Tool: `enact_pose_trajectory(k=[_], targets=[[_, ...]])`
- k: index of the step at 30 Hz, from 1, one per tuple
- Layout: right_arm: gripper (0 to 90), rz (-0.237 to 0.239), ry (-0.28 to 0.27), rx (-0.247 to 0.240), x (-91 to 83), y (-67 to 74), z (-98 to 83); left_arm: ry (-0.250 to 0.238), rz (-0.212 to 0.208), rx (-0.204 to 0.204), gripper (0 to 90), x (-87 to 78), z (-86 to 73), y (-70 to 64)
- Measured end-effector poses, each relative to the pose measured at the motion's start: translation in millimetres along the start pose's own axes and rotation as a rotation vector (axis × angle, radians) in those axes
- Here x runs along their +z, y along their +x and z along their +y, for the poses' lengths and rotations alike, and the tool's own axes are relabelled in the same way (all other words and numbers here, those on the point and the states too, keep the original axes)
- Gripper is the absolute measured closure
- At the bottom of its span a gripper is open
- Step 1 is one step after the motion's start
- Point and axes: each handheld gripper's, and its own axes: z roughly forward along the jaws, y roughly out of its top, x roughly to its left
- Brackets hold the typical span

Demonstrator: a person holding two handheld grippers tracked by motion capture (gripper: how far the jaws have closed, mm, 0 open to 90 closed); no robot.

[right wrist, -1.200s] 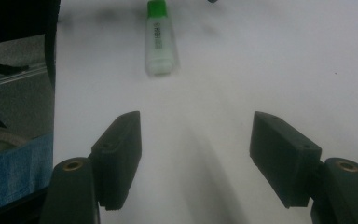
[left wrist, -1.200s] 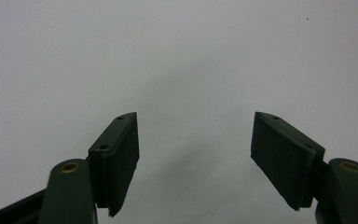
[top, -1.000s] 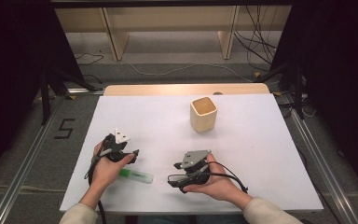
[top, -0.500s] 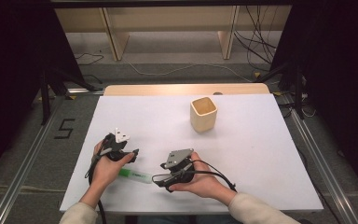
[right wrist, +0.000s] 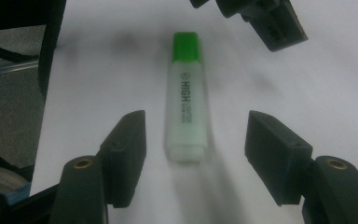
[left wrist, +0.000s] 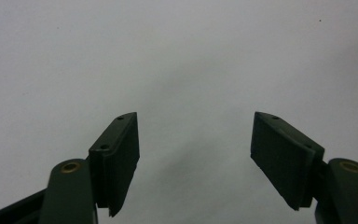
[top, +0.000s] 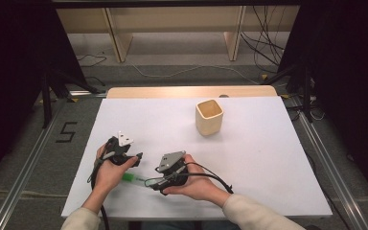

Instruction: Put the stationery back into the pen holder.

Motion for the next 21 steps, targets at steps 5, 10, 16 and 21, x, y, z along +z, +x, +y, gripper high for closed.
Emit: enact_pose_trajectory(k=[5, 10, 16, 21], targets=[[40.1, -0.001, 0.002, -0.004, 6.4, -0.6, 5.5, -0.001, 0.001, 0.000, 32.6, 0.0, 0.1, 0.5], [41.4, 0.005, 0.005, -0.012, 17.1, 0.9, 10.5, -0.003, 0.001, -0.006, 32.7, 0.2, 0.0, 0.9], [43.7, 0.011, 0.017, -0.022, 28.7, 2.4, 14.7, -0.007, 0.001, -0.010, 32.7, 0.5, -0.3, 0.8], [45.0, 0.012, 0.027, -0.029, 35.4, 2.7, 17.4, -0.005, -0.001, -0.011, 32.8, 0.7, -0.5, 1.2]])
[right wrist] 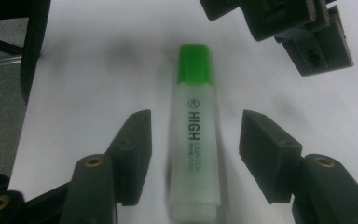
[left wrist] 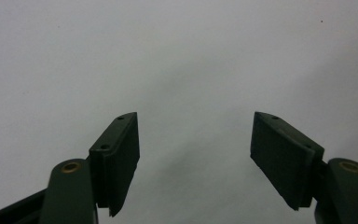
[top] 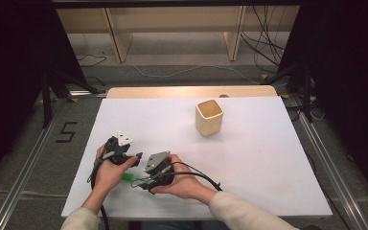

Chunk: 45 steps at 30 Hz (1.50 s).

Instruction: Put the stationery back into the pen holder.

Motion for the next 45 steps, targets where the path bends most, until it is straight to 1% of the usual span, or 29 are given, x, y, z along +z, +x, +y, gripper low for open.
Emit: enact_pose_trajectory(k=[2, 15, 26, 45], targets=[[45.9, 0.000, -0.002, 0.002, 2.9, 0.0, 1.5, -0.003, 0.000, -0.002, 32.9, 0.1, -0.1, 0.4], [48.7, 0.009, 0.031, -0.011, 16.9, 0.3, 4.8, 0.002, 0.000, -0.004, 33.0, 0.8, -0.4, 0.5], [51.8, 0.006, 0.046, -0.013, 19.9, -0.5, 4.3, 0.004, 0.001, -0.004, 33.1, 0.9, -0.3, 0.6], [57.9, -0.003, 0.046, -0.010, 21.5, -0.9, 5.0, 0.010, 0.002, 0.002, 33.1, 1.4, -0.4, 0.5]])
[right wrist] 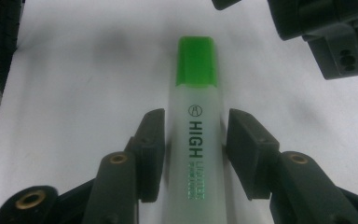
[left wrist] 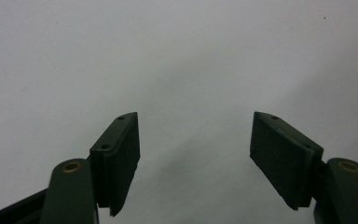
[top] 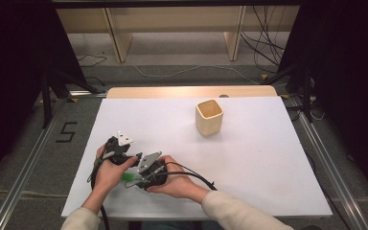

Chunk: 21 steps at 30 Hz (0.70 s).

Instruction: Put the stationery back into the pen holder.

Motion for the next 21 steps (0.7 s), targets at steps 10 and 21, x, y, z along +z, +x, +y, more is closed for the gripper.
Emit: enact_pose_trajectory(k=[10, 21], targets=[[63.3, 0.000, 0.001, 0.004, -0.3, -0.1, 0.2, 0.002, -0.002, -0.002, 33.1, 0.6, -0.1, -0.3], [65.6, 0.000, 0.002, 0.004, -0.3, 0.1, 0.3, 0.002, 0.000, 0.001, 33.1, 0.8, -0.1, 0.0]])
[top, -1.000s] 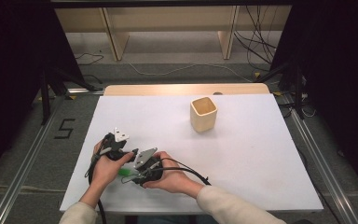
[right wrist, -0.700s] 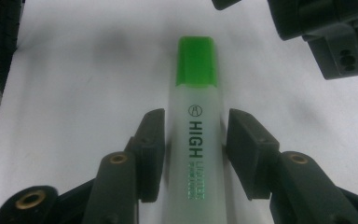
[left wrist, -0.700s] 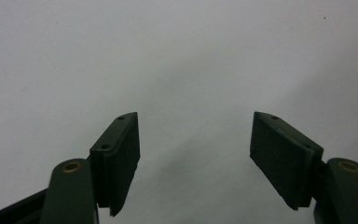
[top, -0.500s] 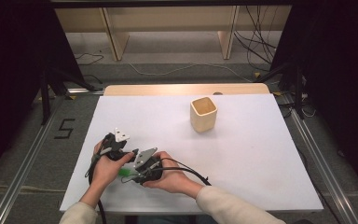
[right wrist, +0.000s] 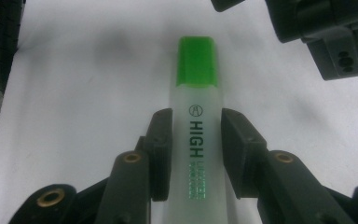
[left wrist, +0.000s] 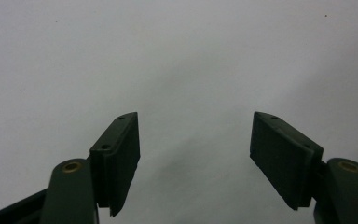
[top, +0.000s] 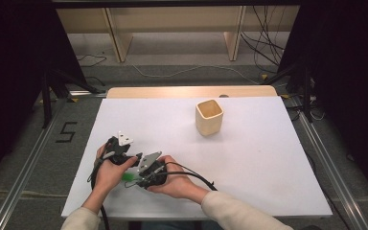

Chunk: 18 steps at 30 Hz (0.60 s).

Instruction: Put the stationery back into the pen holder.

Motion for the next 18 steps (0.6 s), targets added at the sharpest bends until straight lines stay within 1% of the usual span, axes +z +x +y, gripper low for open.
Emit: enact_pose_trajectory(k=[12, 18], targets=[[66.2, 0.006, 0.001, 0.005, -0.3, -0.4, 0.3, 0.003, -0.003, -0.001, 33.1, 0.4, -0.3, 0.0], [66.4, -0.001, -0.002, -0.004, -0.2, 0.2, 0.2, 0.009, -0.005, 0.000, 33.3, 0.6, -0.6, -0.4]])
